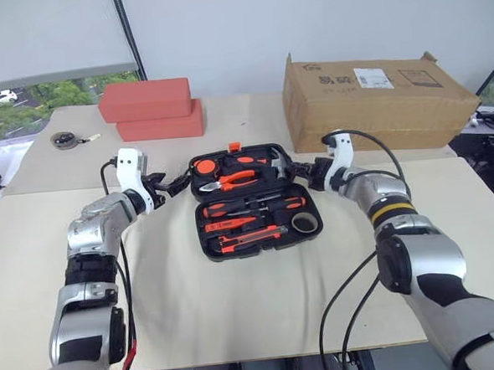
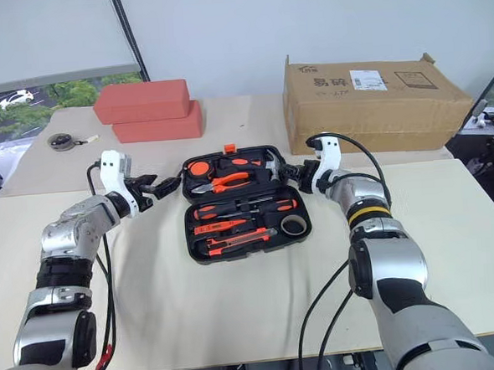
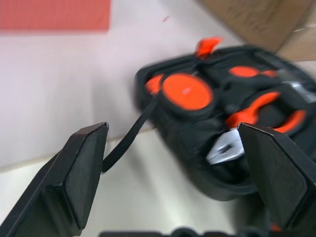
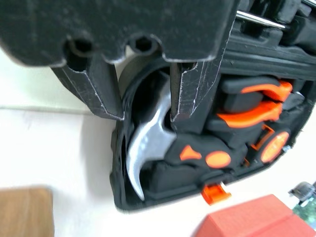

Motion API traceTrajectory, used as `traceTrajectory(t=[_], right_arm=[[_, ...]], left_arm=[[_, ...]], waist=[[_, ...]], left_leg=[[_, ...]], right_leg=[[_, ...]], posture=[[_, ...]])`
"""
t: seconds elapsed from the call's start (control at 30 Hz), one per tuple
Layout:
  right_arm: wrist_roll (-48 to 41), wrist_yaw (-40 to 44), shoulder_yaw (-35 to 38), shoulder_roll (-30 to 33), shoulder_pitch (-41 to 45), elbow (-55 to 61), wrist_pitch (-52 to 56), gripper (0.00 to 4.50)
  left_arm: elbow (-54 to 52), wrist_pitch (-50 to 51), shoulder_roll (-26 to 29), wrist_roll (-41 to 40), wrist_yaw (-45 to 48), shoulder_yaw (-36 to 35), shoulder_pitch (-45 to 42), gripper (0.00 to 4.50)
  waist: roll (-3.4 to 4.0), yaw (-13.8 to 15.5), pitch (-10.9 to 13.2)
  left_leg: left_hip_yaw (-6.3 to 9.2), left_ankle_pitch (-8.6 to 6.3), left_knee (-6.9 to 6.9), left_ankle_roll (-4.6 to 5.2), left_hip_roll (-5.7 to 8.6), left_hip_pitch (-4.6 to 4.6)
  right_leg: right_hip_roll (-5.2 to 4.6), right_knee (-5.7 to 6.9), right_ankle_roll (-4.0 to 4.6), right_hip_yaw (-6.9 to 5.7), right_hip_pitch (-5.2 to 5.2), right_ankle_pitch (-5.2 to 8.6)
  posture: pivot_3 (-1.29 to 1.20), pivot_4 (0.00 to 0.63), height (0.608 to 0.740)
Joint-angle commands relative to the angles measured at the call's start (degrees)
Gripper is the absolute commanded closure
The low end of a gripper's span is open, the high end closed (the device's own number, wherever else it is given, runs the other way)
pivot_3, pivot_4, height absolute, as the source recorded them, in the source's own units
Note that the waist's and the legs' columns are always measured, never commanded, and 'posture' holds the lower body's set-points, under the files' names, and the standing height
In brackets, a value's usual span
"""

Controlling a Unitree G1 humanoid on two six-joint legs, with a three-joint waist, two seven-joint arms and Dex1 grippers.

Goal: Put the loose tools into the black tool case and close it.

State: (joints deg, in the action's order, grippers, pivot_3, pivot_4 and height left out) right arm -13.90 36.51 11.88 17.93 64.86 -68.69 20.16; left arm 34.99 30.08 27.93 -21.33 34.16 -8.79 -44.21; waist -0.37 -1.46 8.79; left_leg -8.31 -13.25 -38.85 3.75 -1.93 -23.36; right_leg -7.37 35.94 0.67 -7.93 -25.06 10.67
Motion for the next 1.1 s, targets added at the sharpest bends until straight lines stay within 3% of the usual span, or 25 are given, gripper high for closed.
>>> traceTrajectory(t=[0.03, 0.07, 0.17, 0.27, 0.83, 0.93, 1.1], right_arm=[[1.49, -1.68, -0.23, -0.93, 2.37, -1.63, -2.31, 2.72], [1.59, -1.88, -0.01, -1.18, 2.71, -2.04, -2.61, 2.72], [2.03, -1.18, 0.17, -1.53, 3.23, -2.61, -2.71, 3.43], [3.25, -3.03, -0.29, -1.56, 3.17, -3.07, -4.17, 4.46], [3.08, -3.02, 2.15, -1.78, 3.09, -3.49, -4.18, 4.46], [3.22, -2.66, 2.0, -1.67, 2.98, -3.12, -4.18, 4.5], [3.23, -2.24, 2.05, -1.18, 2.86, -2.96, -4.5, 4.5]], left_arm=[[5.11, -3.36, -0.48, 2.18, -1.95, -0.73, -4.32, 0.0], [6.47, -3.81, -1.0, 2.42, -2.43, -0.92, -5.02, 0.0], [8.01, -4.1, -2.13, 1.85, -2.18, -1.78, -5.95, 0.0], [8.93, -4.82, -2.42, 2.73, -2.1, -1.73, -6.15, 0.0], [14.0, -3.84, -5.92, 2.75, -3.95, -3.27, -7.94, 0.0], [15.78, -3.42, -6.87, 2.72, -5.38, -3.92, -8.9, 0.67], [16.81, -3.25, -7.63, 2.47, -5.34, -4.86, -9.56, 2.45]], waist=[[-0.01, -0.23, 0.0], [-0.01, -0.48, 0.0], [-0.01, -0.89, -0.01], [-0.01, -1.31, -0.01], [-0.01, -1.32, 0.0], [-0.01, -1.3, 0.0], [-0.01, -1.28, 0.0]], left_leg=[[0.0, 0.0, 0.0, 0.0, 0.0, 0.01], [-0.01, 0.0, 0.0, 0.0, 0.0, 0.01], [-0.01, 0.0, 0.0, -0.01, 0.0, 0.02], [-0.05, 0.0, 0.02, -0.01, -0.01, 0.04], [-0.08, 0.02, 0.06, -0.05, -0.01, 0.08], [-0.08, 0.02, 0.06, -0.05, -0.01, 0.07], [-0.08, 0.02, 0.06, -0.05, -0.01, 0.09]], right_leg=[[-0.01, 0.0, 0.0, 0.0, 0.01, 0.0], [-0.01, 0.01, -0.01, 0.01, 0.0, 0.0], [-0.02, 0.04, 0.0, 0.02, 0.0, 0.0], [-0.02, 0.04, 0.0, 0.05, 0.0, 0.0], [-0.04, 0.07, -0.01, 0.11, -0.05, -0.01], [-0.04, 0.06, -0.01, 0.11, -0.05, -0.01], [-0.04, 0.06, -0.01, 0.13, -0.05, -0.01]], posture=[[0.0, 0.15, 0.712], [0.0, 0.15, 0.712], [0.0, 0.15, 0.712], [0.0, 0.15, 0.712], [0.0, 0.15, 0.712], [0.0, 0.15, 0.712], [0.0, 0.15, 0.712]])
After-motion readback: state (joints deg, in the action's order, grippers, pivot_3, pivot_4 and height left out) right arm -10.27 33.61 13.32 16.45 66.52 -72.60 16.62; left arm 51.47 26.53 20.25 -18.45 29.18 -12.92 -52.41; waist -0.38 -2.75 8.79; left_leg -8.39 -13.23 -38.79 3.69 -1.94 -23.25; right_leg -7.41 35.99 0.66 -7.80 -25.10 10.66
